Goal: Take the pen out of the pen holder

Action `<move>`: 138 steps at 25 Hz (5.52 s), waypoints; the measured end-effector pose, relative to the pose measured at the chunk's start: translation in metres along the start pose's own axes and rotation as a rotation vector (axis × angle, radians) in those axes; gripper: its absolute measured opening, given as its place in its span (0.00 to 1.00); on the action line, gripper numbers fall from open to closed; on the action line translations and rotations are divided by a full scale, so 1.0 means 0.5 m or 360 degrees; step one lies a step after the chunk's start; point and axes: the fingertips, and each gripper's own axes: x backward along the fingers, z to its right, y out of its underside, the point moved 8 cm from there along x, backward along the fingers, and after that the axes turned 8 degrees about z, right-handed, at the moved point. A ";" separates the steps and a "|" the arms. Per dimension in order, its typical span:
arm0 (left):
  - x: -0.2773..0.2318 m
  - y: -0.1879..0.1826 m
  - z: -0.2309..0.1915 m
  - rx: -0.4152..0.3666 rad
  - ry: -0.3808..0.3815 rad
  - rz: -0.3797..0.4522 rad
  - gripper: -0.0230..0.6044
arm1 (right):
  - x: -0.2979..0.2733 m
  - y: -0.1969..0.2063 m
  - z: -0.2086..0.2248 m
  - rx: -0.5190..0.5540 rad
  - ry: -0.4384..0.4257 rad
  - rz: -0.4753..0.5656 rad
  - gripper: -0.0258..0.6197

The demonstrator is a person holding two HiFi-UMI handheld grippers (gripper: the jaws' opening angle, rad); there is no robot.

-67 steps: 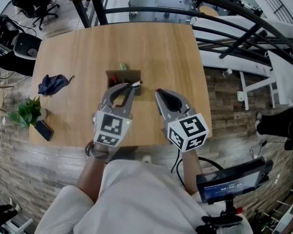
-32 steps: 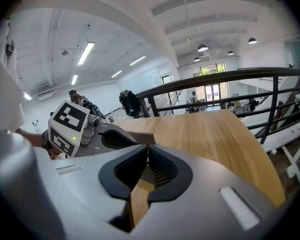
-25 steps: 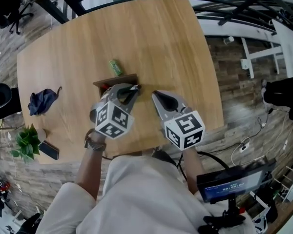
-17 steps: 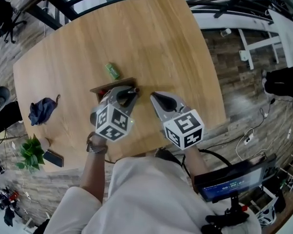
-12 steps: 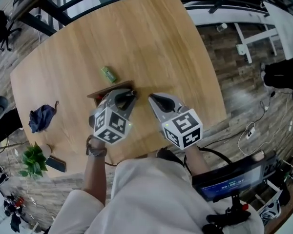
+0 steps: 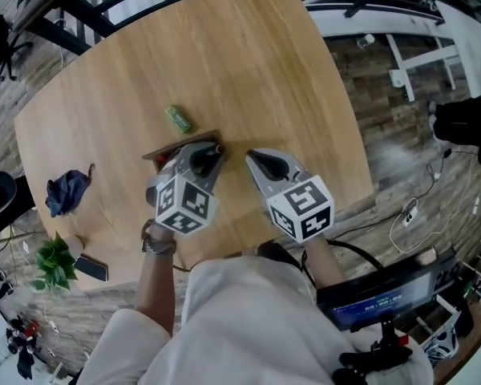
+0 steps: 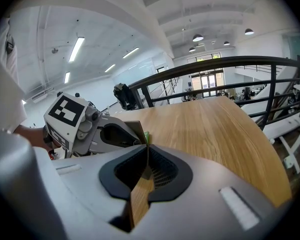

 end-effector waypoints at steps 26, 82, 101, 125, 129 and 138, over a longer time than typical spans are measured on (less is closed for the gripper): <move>0.063 -0.038 0.018 0.0029 -0.0235 0.0169 0.15 | 0.054 -0.014 -0.034 0.0114 -0.0041 0.0087 0.06; 0.263 -0.156 0.094 0.0221 -0.0818 0.0601 0.14 | 0.190 -0.149 -0.121 0.0501 -0.0212 0.0430 0.05; 0.346 -0.197 0.125 0.0262 -0.1012 0.0761 0.14 | 0.222 -0.194 -0.171 0.0629 -0.0319 0.0569 0.05; 0.440 -0.224 0.154 0.0223 -0.1206 0.0928 0.14 | 0.245 -0.234 -0.221 0.0726 -0.0422 0.0697 0.04; 0.445 -0.229 0.155 0.0205 -0.1217 0.0943 0.15 | 0.248 -0.242 -0.226 0.0740 -0.0426 0.0724 0.04; 0.461 -0.253 0.160 0.0137 -0.1237 0.0973 0.14 | 0.265 -0.259 -0.237 0.0760 -0.0427 0.0803 0.04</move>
